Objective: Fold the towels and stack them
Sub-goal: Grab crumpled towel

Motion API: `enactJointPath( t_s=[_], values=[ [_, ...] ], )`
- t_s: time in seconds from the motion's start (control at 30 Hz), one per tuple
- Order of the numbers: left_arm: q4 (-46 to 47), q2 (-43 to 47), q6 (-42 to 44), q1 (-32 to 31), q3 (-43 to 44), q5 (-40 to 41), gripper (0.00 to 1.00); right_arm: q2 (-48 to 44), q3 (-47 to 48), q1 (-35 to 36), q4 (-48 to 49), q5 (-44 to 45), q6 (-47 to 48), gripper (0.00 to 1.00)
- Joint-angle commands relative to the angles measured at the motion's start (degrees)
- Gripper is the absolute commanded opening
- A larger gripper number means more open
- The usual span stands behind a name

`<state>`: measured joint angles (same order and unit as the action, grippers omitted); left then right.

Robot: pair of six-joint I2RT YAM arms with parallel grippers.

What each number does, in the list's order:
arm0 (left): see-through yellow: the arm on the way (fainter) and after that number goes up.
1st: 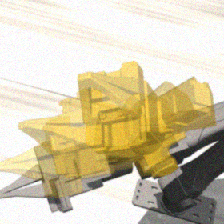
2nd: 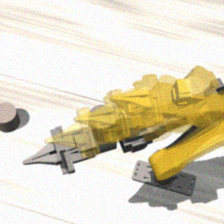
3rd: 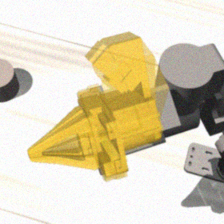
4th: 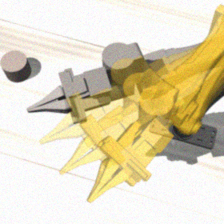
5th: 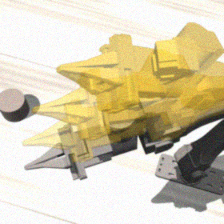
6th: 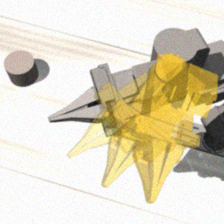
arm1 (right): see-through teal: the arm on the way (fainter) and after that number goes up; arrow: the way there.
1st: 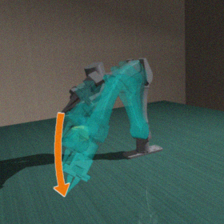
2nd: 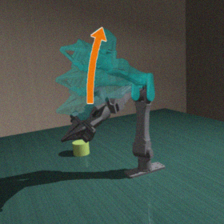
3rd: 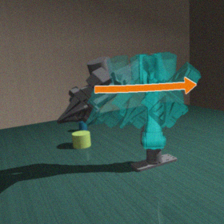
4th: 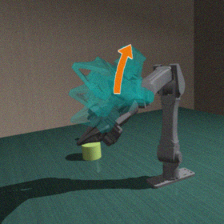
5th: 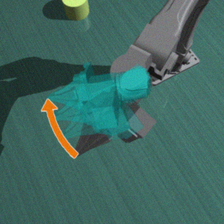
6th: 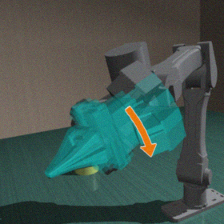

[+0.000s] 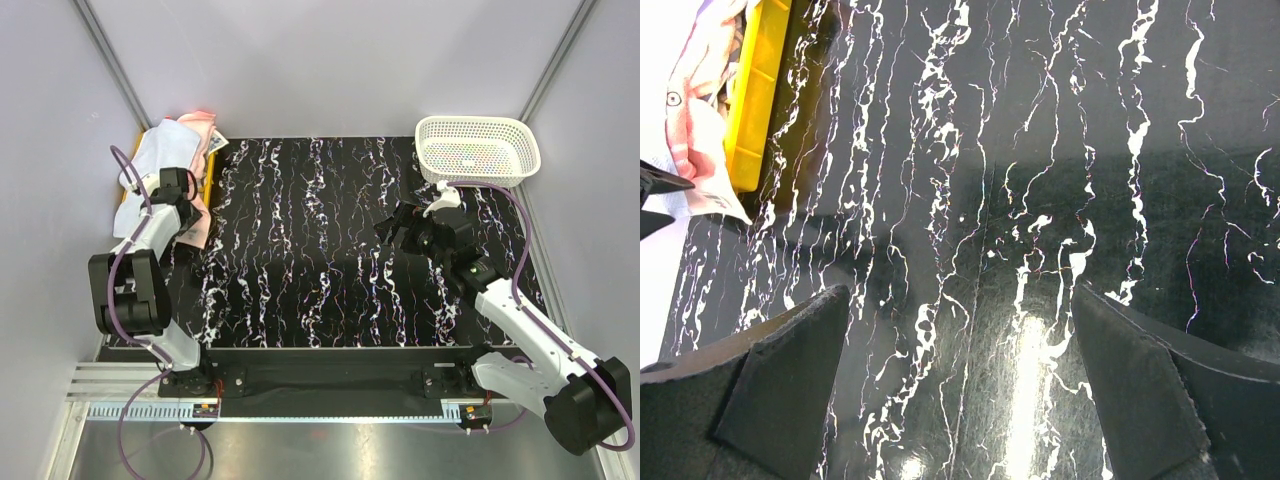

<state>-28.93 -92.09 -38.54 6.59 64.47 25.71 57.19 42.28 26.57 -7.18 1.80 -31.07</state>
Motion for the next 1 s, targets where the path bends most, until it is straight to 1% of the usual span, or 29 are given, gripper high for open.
enactJointPath(
  t_s=[0.0, 0.07, 0.17, 0.2, 0.27, 0.3, 0.33, 0.4, 0.43, 0.5, 0.53, 0.57, 0.63, 0.67, 0.7, 0.73, 0.77, 0.9, 0.97],
  values=[
    [2.7, -1.0, -0.3, 0.0, 1.9, 2.4, 0.65, 0.1, 1.0, -0.1, 1.3, -1.3, 0.3, 1.00],
    [3.3, -1.0, 0.0, 0.0, 1.8, 2.7, 0.64, 0.3, 1.0, -0.1, 1.2, -1.3, 0.4, 1.00],
    [2.6, -1.9, 0.2, 0.0, 2.9, 4.0, 0.56, 0.4, 0.9, -0.1, 1.3, -1.3, 0.5, 1.00],
    [2.2, -2.4, 0.2, 0.0, 3.4, 4.4, 0.48, 0.4, 0.9, -0.1, 1.4, -1.3, 0.4, 1.00],
    [2.0, -2.7, 0.1, 0.0, 3.6, 5.0, 0.41, 0.6, 0.9, -0.1, 1.3, -1.2, 0.4, 1.00],
    [1.9, -2.7, 0.2, 0.0, 3.7, 5.2, 0.33, 0.6, 1.0, -0.1, 1.3, -1.1, 0.4, 1.00],
    [1.9, -2.8, 0.2, 0.0, 4.0, 5.5, 0.31, 0.7, 1.0, -0.1, 1.1, -1.1, 0.6, 1.00],
    [1.8, -2.9, 0.5, 0.0, 4.1, 5.6, 0.22, 0.7, 1.0, -0.1, 1.0, -0.9, 0.5, 1.00],
    [1.7, -2.9, 0.5, 0.0, 4.3, 5.7, 0.15, 0.8, 1.0, -0.1, 1.0, -0.9, 0.6, 1.00],
    [1.6, -2.7, 0.8, -0.1, 4.4, 5.9, 0.08, 0.8, 1.0, -0.1, 1.2, -0.7, 0.5, 1.00],
    [1.4, -2.6, 0.9, 0.0, 4.5, 5.9, 0.00, 0.8, 1.0, -0.1, 1.2, -0.8, 0.6, 1.00],
    [1.2, -2.4, 1.2, -0.1, 5.0, 6.0, 0.00, 1.0, 1.0, -0.1, 1.1, -0.8, 0.6, 1.00],
    [1.0, -2.0, 1.5, -0.1, 5.1, 6.3, 0.00, 1.3, 1.0, -0.1, 1.1, -0.9, 0.5, 1.00],
    [1.0, -1.7, 1.9, 0.0, 5.0, 6.1, 0.02, 1.4, 1.0, -0.1, 1.0, -1.0, 0.4, 1.00],
    [0.7, -1.3, 2.0, 0.1, 4.7, 6.3, 0.09, 1.3, 1.1, -0.1, 1.1, -1.0, 0.4, 1.00],
    [0.8, -1.0, 2.0, 0.0, 4.3, 6.5, 0.20, 1.5, 1.2, -0.1, 1.0, -1.0, 0.4, 1.00],
    [1.1, -0.6, 2.1, 0.0, 3.7, 6.6, 0.33, 1.5, 1.2, -0.1, 1.0, -1.1, 0.5, 1.00],
    [1.6, -0.4, 2.2, 0.0, 1.8, 7.2, 0.53, 1.8, 1.1, 0.0, 1.0, -1.0, 0.3, 1.00],
    [1.6, -1.0, 2.2, 0.0, 2.0, 7.2, 0.60, 2.0, 1.1, -0.1, 1.0, -1.2, 0.4, 1.00]
  ],
)
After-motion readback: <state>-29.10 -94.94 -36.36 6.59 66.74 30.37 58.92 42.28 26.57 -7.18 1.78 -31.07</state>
